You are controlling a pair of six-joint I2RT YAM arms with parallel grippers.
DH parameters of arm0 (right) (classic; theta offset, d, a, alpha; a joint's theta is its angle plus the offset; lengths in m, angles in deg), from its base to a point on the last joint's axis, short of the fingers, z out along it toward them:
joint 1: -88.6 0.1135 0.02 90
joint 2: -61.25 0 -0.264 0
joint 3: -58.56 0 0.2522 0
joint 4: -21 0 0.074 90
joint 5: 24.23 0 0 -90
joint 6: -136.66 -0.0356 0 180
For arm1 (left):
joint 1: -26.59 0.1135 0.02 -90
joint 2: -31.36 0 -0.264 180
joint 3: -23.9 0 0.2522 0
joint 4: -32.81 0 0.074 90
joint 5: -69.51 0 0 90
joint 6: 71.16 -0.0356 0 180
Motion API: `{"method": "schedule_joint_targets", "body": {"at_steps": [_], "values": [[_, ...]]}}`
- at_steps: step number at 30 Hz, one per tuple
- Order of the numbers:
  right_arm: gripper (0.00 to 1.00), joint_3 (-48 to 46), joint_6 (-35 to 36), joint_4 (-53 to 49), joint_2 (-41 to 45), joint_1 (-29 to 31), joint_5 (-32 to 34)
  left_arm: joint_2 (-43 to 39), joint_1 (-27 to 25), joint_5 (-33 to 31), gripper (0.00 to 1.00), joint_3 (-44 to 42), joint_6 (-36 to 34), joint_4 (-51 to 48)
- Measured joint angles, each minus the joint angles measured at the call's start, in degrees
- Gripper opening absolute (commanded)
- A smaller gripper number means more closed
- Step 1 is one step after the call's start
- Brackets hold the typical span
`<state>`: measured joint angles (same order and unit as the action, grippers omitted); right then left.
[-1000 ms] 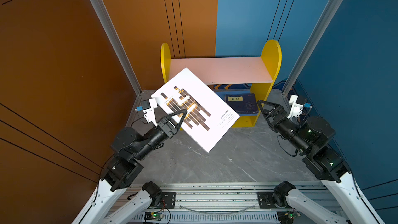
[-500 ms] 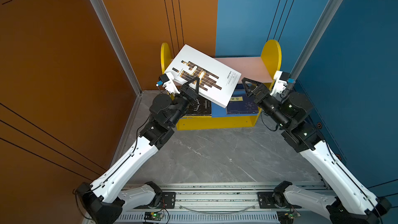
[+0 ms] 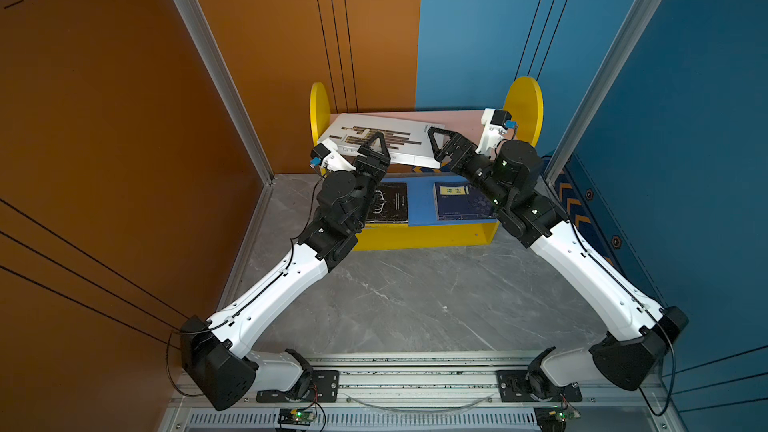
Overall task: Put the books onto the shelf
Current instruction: 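Lift the white portfolio with both grippers onto the pink upper shelf, then release the portfolio with the left gripper while the right pushes it deeper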
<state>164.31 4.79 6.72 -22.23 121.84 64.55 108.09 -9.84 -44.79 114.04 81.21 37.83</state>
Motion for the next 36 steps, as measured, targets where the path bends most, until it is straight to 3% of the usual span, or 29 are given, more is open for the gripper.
{"method": "schedule_joint_targets", "body": {"at_steps": [5, 10, 23, 31, 36], "values": [[0.96, 0.46, 0.17, -1.16, -2.32, 0.11, 0.22, 0.33, 0.00, 0.28, 0.98, 4.59, 0.90, -7.34], [0.94, 1.46, 0.13, -1.05, -3.32, 0.20, 0.46, 0.31, 0.83, 3.69, 0.98, 7.56, 2.47, -15.34], [0.92, 2.34, 0.11, 1.42, -5.03, 0.09, 0.42, -3.96, 7.69, 22.49, 0.98, 4.87, 6.34, -26.82], [0.96, 2.84, 2.91, 1.92, -5.42, -0.22, -0.26, -11.58, 11.15, 34.56, 0.98, 2.21, -4.76, -33.70], [0.98, 3.08, 8.61, 1.01, -5.07, -1.31, -0.20, -20.41, 11.80, 33.57, 0.99, 1.60, -20.17, -41.81]]}}
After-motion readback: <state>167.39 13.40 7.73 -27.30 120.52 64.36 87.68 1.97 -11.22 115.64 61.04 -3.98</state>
